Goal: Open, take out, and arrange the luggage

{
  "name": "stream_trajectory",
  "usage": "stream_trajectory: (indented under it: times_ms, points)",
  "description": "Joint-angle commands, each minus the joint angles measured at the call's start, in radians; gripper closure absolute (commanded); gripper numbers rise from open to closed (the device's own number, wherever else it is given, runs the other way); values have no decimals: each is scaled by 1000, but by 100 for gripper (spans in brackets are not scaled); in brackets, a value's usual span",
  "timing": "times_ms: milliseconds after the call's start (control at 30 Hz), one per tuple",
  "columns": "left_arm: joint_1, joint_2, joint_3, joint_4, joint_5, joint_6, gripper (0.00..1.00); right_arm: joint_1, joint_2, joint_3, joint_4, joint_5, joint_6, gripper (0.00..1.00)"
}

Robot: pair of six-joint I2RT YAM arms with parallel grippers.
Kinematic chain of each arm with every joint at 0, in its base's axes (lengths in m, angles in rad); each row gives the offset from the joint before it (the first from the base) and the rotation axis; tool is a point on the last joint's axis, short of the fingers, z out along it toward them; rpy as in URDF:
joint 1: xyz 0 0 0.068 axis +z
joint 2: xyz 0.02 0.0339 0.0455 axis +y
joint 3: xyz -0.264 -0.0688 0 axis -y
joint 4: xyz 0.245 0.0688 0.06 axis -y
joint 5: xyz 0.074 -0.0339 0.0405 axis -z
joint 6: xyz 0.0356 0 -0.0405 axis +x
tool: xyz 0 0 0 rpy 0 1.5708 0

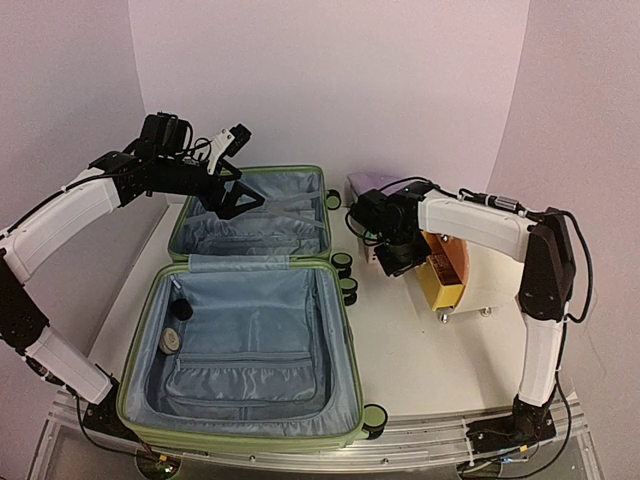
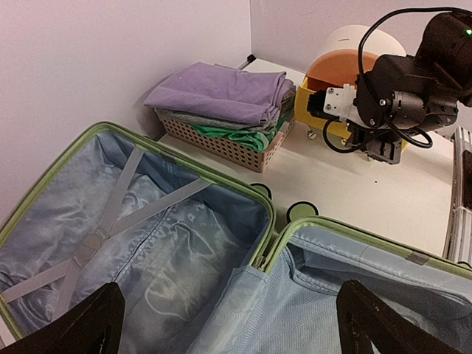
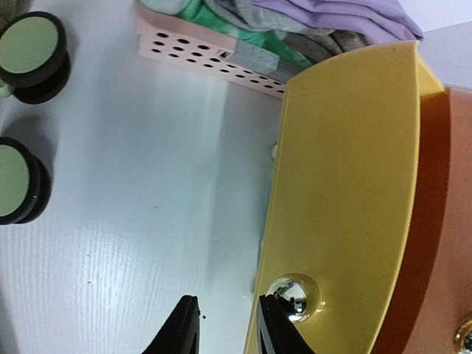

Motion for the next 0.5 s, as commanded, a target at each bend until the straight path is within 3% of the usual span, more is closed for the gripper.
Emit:
stream_trajectory:
  times_ms: [0,467]
  points:
    - [-1,-31,8,23,9,8,0,-18,8,0,-79,169,45,71]
    - [-1,-34,9,25,-3,28,0,-92,14,-64,-95,309,-22,69]
